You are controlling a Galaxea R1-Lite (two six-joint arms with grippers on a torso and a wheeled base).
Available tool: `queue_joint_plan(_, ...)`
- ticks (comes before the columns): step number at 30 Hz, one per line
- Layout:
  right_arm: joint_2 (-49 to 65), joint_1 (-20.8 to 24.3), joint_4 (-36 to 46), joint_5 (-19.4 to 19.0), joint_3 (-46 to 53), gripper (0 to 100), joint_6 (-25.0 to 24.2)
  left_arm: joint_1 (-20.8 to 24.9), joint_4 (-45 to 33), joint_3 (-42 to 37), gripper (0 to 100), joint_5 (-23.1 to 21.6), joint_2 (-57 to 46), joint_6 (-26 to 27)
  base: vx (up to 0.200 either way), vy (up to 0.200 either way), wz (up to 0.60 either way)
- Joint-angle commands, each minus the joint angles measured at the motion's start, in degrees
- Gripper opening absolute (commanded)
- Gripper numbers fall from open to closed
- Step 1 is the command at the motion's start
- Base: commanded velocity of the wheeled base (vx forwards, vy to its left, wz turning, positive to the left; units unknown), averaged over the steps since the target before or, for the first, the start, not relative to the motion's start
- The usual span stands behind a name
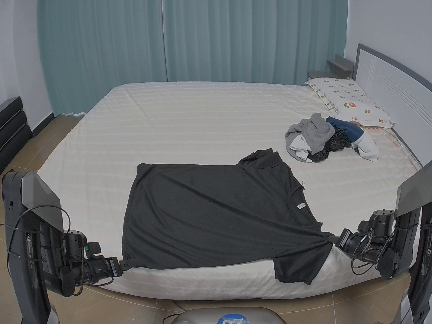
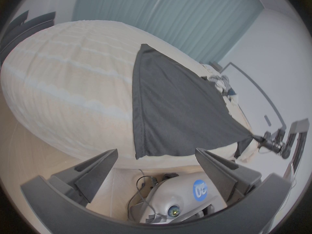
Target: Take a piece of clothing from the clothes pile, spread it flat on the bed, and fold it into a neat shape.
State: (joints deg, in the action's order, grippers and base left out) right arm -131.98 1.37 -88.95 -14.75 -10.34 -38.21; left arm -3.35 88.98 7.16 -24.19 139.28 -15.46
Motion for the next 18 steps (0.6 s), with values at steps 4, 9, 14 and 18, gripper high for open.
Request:
queue_joint_plan(4,-1.3,0.2,-0.4,0.0,-0.9,0,-0.1,1.1,1.0,0.1,100,-0.2,4.2,6.8,0.0,0.0,0.0)
queue_joint_plan(9,-1.3,0.6,-0.4,0.0,-0.8,0,-0.1,2.6,1.0,2.5,100,0.0,5.0,6.8,0.0,0.0,0.0)
queue_joint_plan(14,-1.3,0.8,-0.4,0.0,-0.9,0,-0.4,2.8,1.0,4.4,100,-0.7,5.5,6.6,0.0,0.0,0.0)
queue_joint_plan(18,-1.2,0.9,-0.4,0.0,-0.9,0,-0.4,2.6,1.0,7.6,100,-1.3,6.6,6.4,0.0,0.0,0.0)
